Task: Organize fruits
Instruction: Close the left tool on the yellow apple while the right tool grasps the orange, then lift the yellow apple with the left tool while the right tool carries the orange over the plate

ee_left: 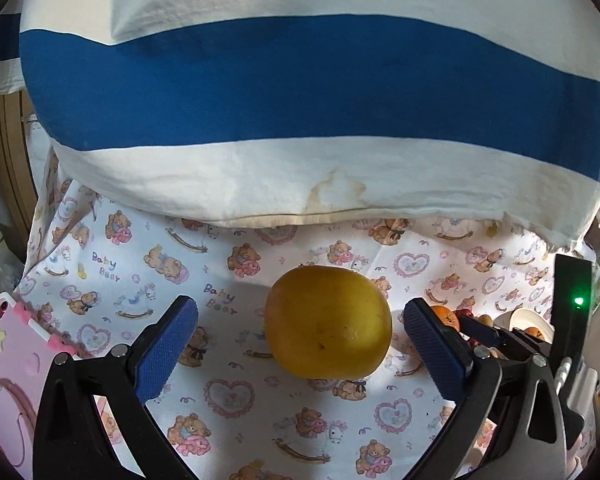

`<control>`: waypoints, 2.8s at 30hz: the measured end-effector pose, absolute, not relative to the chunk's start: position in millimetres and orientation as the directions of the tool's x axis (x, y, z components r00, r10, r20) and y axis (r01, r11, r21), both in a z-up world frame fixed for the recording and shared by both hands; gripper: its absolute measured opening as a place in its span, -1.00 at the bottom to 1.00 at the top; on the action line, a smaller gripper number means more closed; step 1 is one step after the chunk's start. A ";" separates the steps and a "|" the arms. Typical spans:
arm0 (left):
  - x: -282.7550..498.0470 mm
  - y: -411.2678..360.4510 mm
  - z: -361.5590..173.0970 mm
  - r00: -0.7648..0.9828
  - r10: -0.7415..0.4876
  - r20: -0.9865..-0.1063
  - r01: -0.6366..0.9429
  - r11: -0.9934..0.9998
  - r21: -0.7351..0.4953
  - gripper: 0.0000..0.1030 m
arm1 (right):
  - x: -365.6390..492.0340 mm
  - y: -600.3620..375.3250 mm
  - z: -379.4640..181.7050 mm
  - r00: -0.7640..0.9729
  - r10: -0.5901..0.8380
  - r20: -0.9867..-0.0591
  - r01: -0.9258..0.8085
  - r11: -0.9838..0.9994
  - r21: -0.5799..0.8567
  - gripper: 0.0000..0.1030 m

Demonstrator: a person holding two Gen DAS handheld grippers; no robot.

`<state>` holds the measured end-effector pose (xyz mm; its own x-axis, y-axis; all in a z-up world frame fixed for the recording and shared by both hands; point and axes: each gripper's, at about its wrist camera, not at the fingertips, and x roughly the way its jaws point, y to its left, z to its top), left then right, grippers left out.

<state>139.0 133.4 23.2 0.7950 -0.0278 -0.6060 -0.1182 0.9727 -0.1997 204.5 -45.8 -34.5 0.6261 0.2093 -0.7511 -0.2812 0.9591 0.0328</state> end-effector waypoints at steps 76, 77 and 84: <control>118.2 53.8 33.6 0.852 -0.029 -0.523 -0.001 0.998 -0.058 0.71 | 111.3 -112.9 29.0 0.816 0.295 -0.497 -0.282 0.954 0.104 -0.04; 114.0 54.5 38.0 0.857 -0.034 -0.515 0.001 0.998 -0.064 0.71 | 107.2 -113.3 33.6 0.823 0.295 -0.486 -0.287 0.953 0.094 -0.04; 86.0 48.3 64.9 0.888 -0.077 -0.453 0.056 0.997 -0.058 0.72 | 70.3 -137.1 53.6 0.858 0.270 -0.437 -0.298 0.955 0.005 -0.04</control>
